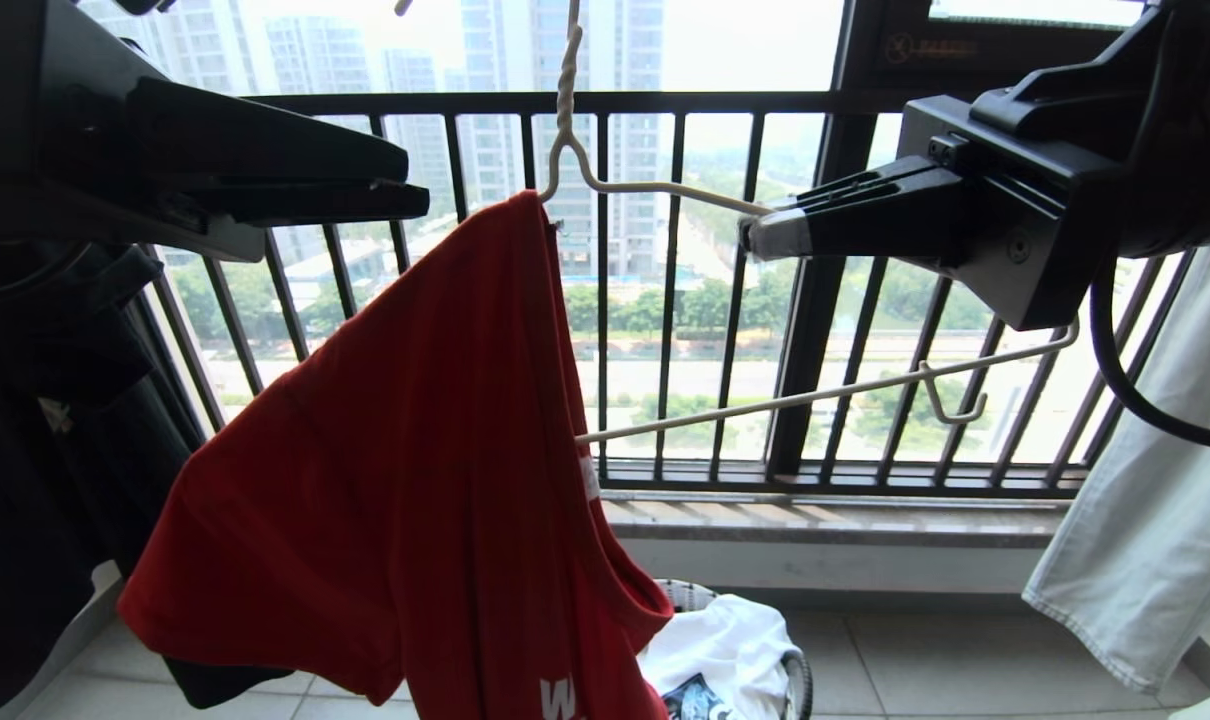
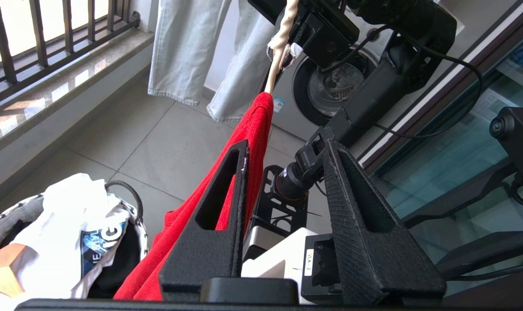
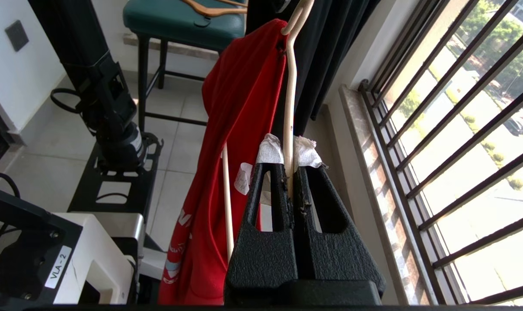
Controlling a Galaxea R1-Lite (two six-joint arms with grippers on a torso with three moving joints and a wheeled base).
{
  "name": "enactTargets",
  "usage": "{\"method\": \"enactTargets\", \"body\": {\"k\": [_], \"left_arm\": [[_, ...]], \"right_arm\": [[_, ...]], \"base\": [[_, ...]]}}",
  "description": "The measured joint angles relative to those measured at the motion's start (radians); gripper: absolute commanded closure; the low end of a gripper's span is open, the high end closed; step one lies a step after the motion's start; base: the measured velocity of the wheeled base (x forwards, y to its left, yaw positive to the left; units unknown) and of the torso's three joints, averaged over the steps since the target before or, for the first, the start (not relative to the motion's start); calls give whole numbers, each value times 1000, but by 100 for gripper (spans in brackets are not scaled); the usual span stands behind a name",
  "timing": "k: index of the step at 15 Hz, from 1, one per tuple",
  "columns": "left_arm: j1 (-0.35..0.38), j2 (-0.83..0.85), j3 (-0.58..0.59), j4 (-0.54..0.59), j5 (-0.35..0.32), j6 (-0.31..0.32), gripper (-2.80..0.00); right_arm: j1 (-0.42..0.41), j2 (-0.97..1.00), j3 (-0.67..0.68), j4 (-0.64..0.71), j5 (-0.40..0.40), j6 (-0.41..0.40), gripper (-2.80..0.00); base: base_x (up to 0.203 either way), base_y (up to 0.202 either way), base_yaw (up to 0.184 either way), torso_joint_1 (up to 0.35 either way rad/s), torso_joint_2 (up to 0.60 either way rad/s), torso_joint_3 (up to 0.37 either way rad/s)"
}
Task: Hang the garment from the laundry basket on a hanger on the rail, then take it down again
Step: Hang the clothes on the clothes rack
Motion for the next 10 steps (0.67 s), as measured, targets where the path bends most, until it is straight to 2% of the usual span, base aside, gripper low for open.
{"method": "enactTargets", "body": {"k": [6, 10], "left_arm": [[-16, 12, 7, -1, 15, 37, -280], [-59, 14, 57, -3, 23, 125, -280]], "right_arm": [[3, -2, -18, 9, 1, 2, 0], [3, 0, -37, 12, 2, 7, 0]], "base": [[0, 0, 0, 0, 0, 0], [0, 0, 0, 0, 0, 0]]}}
